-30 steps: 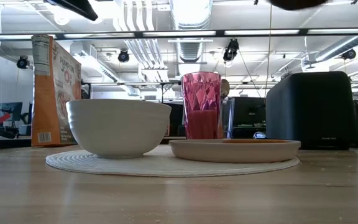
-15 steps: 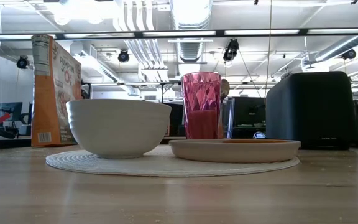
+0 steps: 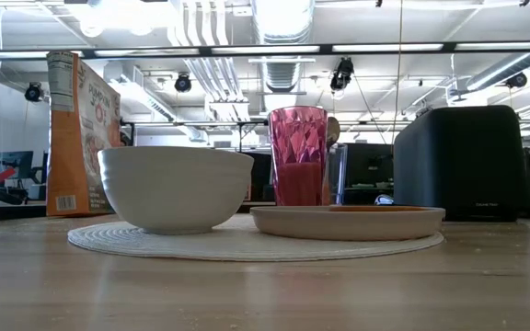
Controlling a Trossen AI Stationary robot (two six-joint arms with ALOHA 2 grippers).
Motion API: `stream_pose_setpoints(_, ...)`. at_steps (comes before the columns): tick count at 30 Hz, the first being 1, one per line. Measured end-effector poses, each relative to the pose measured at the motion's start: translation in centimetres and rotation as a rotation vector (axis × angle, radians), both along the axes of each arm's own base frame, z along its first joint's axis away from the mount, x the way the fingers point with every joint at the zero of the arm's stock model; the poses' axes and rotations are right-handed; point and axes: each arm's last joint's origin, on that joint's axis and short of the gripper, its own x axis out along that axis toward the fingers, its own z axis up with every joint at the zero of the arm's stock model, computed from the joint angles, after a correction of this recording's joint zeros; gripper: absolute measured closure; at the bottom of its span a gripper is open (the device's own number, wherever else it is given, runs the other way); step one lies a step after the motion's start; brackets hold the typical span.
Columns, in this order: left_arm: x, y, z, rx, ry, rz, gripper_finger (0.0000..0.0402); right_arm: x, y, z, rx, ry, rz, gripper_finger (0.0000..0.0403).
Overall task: Arrange a breakfast setting
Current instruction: Put the red apple on the white table mat to the left of the red glass
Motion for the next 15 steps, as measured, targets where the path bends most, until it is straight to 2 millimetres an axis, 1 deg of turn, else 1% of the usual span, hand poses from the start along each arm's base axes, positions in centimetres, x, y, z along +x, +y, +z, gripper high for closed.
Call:
stream_pose_setpoints(4, 0.5, -0.8, 0.8, -0.059, -0.053, -0.118, 0.0245, 0.1, 0.1, 0.1, 0.011, 0.003, 0.028, 0.023)
stream_pose_setpoints(8, 1.0, -1.4, 1.1, -0.105, -0.095, -0.178, 0.0228, 0.0, 0.1, 0.2, 0.007, 0.004, 0.033, 0.0229)
stream_pose_setpoints(11, 1.3, -1.8, 0.9, -0.118, -0.102, -0.193, 0.0206, -0.1, 0.1, 0.5, 0.019, 0.002, 0.058, 0.0228)
stream_pose_setpoints(15, 1.9, -2.3, -0.1, -0.108, -0.075, -0.204, 0.0173, -0.2, 0.0, 0.9, 0.034, -0.002, 0.08, 0.0228)
